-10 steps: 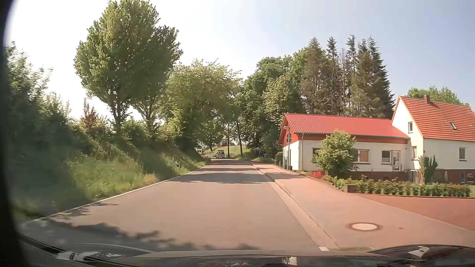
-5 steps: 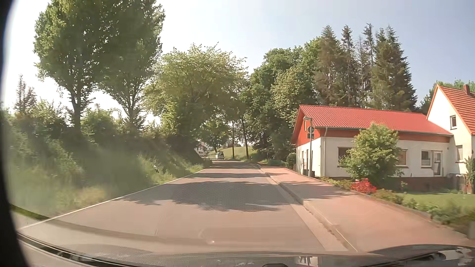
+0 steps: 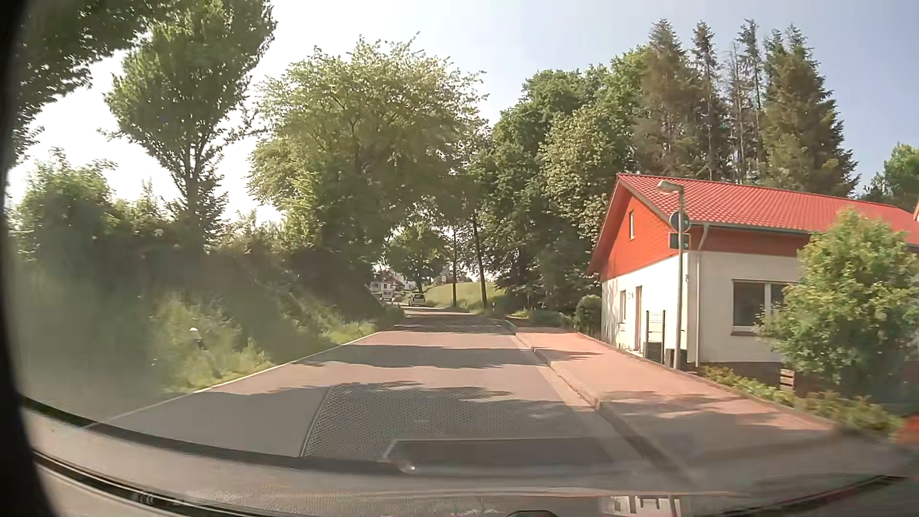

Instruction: Follow the waypoints while adhering to traffic rules and regulations

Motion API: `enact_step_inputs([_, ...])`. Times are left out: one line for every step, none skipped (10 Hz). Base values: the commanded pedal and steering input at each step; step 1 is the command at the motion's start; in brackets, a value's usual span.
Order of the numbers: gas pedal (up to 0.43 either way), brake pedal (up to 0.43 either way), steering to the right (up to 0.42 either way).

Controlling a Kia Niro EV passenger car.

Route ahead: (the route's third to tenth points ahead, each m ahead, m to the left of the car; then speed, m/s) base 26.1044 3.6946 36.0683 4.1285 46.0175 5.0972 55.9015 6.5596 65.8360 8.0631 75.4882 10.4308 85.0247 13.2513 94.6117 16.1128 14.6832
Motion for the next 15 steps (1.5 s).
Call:
enact_step_inputs([0.268, 0.0, -0.006])
enact_step_inputs([0.268, 0.0, -0.011])
enact_step_inputs([0.268, 0.0, -0.01])
enact_step_inputs([0.268, 0.0, -0.01])
enact_step_inputs([0.26, 0.0, -0.009])
enact_step_inputs([0.26, 0.0, -0.01])
enact_step_inputs([0.248, 0.0, -0.01])
enact_step_inputs([0.248, 0.0, -0.01])
enact_step_inputs([0.248, 0.0, -0.01])
enact_step_inputs([0.248, 0.0, -0.01])
enact_step_inputs([0.24, 0.0, -0.01])
enact_step_inputs([0.24, 0.0, -0.01])
enact_step_inputs([0.24, 0.0, -0.01])
enact_step_inputs([0.24, 0.0, -0.01])
enact_step_inputs([0.24, 0.0, -0.01])
